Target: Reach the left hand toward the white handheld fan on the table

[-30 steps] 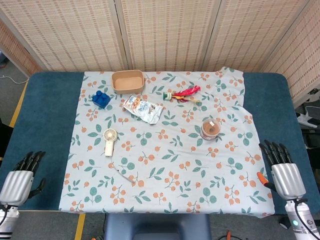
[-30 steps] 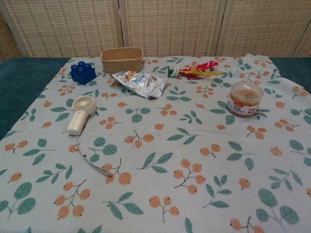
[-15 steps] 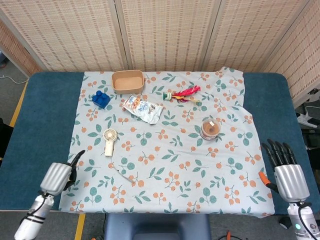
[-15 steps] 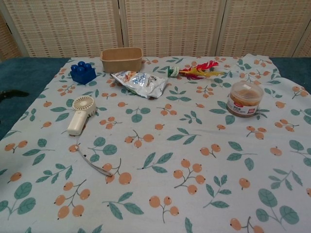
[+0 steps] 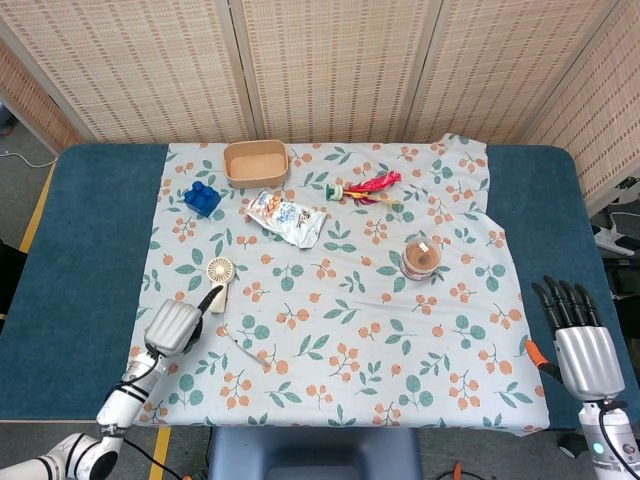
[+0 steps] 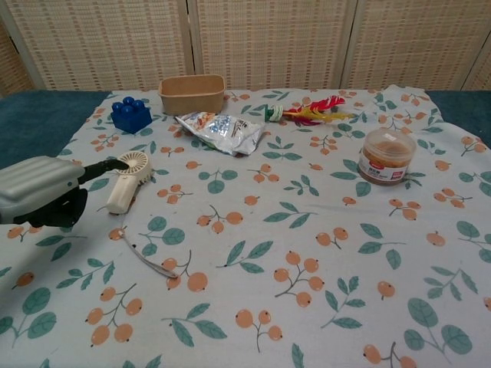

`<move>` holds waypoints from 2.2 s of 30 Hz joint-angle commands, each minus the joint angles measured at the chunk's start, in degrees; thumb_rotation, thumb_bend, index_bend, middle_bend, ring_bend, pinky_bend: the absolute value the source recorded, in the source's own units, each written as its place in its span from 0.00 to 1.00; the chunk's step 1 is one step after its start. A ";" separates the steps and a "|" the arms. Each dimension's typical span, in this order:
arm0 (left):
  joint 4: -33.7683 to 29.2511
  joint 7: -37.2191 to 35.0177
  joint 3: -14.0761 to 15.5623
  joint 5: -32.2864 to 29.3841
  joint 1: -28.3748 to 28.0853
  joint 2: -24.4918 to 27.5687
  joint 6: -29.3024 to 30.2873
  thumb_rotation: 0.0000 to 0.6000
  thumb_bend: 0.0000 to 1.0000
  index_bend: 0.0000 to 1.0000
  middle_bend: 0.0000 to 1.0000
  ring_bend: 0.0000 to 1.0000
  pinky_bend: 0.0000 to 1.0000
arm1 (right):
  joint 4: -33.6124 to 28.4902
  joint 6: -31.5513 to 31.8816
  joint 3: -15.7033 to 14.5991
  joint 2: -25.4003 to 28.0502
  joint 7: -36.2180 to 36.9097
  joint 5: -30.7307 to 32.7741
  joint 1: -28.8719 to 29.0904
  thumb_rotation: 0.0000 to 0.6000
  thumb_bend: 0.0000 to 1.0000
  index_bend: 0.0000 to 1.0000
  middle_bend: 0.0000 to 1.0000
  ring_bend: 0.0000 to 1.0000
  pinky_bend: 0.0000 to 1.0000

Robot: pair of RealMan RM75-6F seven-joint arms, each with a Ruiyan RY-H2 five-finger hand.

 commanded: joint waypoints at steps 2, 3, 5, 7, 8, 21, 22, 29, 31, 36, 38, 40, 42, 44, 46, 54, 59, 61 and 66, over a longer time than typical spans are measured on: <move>1.84 1.28 0.18 -0.90 -0.62 -1.16 -0.04 1.00 1.00 0.07 1.00 0.90 1.00 | -0.10 -0.09 0.01 0.03 -0.11 0.09 -0.01 1.00 0.18 0.00 0.00 0.00 0.00; 1.97 1.24 0.29 -0.98 -0.60 -1.15 0.09 1.00 1.00 0.07 1.00 0.90 1.00 | -0.12 -0.16 0.01 0.03 -0.15 0.15 0.00 1.00 0.18 0.00 0.00 0.00 0.00; 2.10 1.11 0.63 -1.25 -0.51 -1.03 0.18 1.00 1.00 0.07 1.00 0.90 1.00 | -0.12 -0.36 -0.03 -0.01 -0.26 0.27 0.02 1.00 0.18 0.00 0.00 0.00 0.00; 2.27 1.15 1.00 -1.37 -0.51 -0.97 0.13 1.00 1.00 0.07 1.00 0.90 1.00 | -0.19 -0.53 -0.07 -0.06 -0.37 0.32 0.06 1.00 0.18 0.00 0.00 0.00 0.00; 2.46 1.21 1.01 -1.57 -0.74 -1.01 -0.12 1.00 1.00 0.07 1.00 0.90 1.00 | -0.26 -0.57 -0.07 -0.09 -0.48 0.33 0.07 1.00 0.18 0.00 0.00 0.00 0.00; 4.94 1.56 1.53 -2.98 -2.15 -1.80 -1.19 1.00 1.00 0.07 1.00 0.90 1.00 | -0.91 -0.34 -0.22 -0.15 -1.26 0.12 -0.13 1.00 0.18 0.00 0.00 0.00 0.00; 5.20 1.58 1.67 -3.12 -2.17 -1.87 -1.29 1.00 1.00 0.07 1.00 0.90 1.00 | -1.02 -0.23 -0.22 -0.08 -1.25 0.10 -0.19 1.00 0.18 0.00 0.00 0.00 0.00; 5.97 1.34 2.12 -3.48 -2.34 -2.07 -1.28 1.00 0.99 0.07 1.00 0.90 1.00 | -1.29 -0.41 -0.33 0.11 -1.36 0.15 -0.26 1.00 0.18 0.00 0.00 0.00 0.00; 6.11 1.25 2.11 -3.63 -2.41 -2.13 -1.24 1.00 0.99 0.07 1.00 0.90 1.00 | -1.35 -0.45 -0.32 0.15 -1.44 0.21 -0.27 1.00 0.18 0.00 0.00 0.00 0.00; 6.13 1.15 2.15 -3.78 -2.65 -2.06 -1.05 1.00 0.99 0.07 1.00 0.90 1.00 | -1.52 -0.54 -0.23 0.25 -1.54 0.50 -0.31 1.00 0.18 0.00 0.00 0.00 0.00; 6.13 1.09 2.21 -3.85 -2.76 -2.05 -1.09 1.00 0.99 0.07 1.00 0.90 1.00 | -1.51 -0.61 -0.22 0.24 -1.66 0.58 -0.31 1.00 0.18 0.00 0.00 0.00 0.00; 6.23 1.17 2.22 -3.97 -2.90 -2.12 -1.21 1.00 0.99 0.07 1.00 0.90 1.00 | -1.57 -0.73 -0.22 0.23 -1.71 0.67 -0.29 1.00 0.18 0.00 0.00 0.00 0.00; 6.36 1.27 2.41 -3.97 -2.93 -2.26 -1.18 1.00 0.99 0.07 1.00 0.90 1.00 | -1.64 -0.81 -0.22 0.27 -1.81 0.75 -0.29 1.00 0.18 0.00 0.00 0.00 0.00; 6.51 1.28 2.47 -3.98 -2.98 -2.38 -1.08 1.00 0.99 0.07 1.00 0.90 1.00 | -1.70 -0.72 -0.17 0.28 -1.88 0.76 -0.31 1.00 0.18 0.00 0.00 0.00 0.00; 6.70 1.25 2.49 -4.13 -3.08 -2.46 -1.26 1.00 0.99 0.07 1.00 0.90 1.00 | -1.75 -0.67 -0.15 0.31 -1.90 0.75 -0.33 1.00 0.18 0.00 0.00 0.00 0.00; 7.04 1.69 2.57 -4.84 -3.53 -2.50 -2.03 1.00 0.99 0.07 1.00 0.90 1.00 | -1.79 -0.59 -0.05 0.36 -1.96 0.82 -0.37 1.00 0.18 0.00 0.00 0.00 0.00; 7.27 2.38 3.15 -5.40 -3.77 -2.41 -3.39 1.00 0.99 0.08 1.00 0.90 1.00 | -1.81 -0.52 -0.05 0.38 -1.94 0.76 -0.41 1.00 0.18 0.00 0.00 0.00 0.00; 7.17 2.70 3.17 -5.95 -4.01 -2.21 -4.32 1.00 0.99 0.08 1.00 0.90 1.00 | -1.81 -0.53 -0.11 0.35 -2.02 0.67 -0.41 1.00 0.18 0.00 0.00 0.00 0.00; 6.67 3.10 3.08 -6.68 -4.26 -1.80 -5.24 1.00 1.00 0.08 1.00 0.90 1.00 | -1.83 -0.48 -0.15 0.32 -2.12 0.56 -0.43 1.00 0.18 0.00 0.00 0.00 0.00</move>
